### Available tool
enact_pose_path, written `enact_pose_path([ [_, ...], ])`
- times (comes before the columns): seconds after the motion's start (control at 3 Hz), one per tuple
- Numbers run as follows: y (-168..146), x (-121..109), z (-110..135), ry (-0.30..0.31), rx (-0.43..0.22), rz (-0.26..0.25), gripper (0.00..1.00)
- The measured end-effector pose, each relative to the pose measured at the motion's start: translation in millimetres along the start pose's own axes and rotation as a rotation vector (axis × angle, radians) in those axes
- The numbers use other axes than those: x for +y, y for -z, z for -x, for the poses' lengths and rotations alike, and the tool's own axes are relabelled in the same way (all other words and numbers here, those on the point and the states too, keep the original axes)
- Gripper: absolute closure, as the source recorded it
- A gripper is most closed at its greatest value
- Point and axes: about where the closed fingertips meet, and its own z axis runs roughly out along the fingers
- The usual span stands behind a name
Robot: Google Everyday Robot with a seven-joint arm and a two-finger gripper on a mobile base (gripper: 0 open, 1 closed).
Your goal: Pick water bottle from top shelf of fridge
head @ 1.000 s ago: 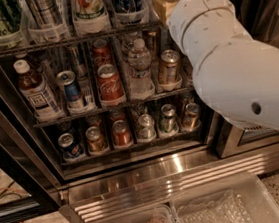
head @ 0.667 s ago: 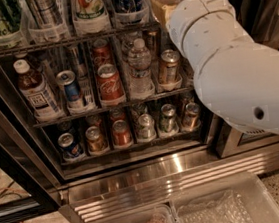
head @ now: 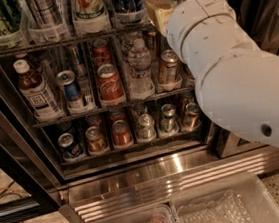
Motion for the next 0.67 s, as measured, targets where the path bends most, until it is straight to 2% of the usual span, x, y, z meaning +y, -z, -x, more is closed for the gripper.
enact_pose_path([
  [0.33,10.2,3.7,9.6,0.013,-0.015,0.012,1.0],
  [0.67,15.3,8.6,9.2,0.013,-0.01,0.029,1.0],
])
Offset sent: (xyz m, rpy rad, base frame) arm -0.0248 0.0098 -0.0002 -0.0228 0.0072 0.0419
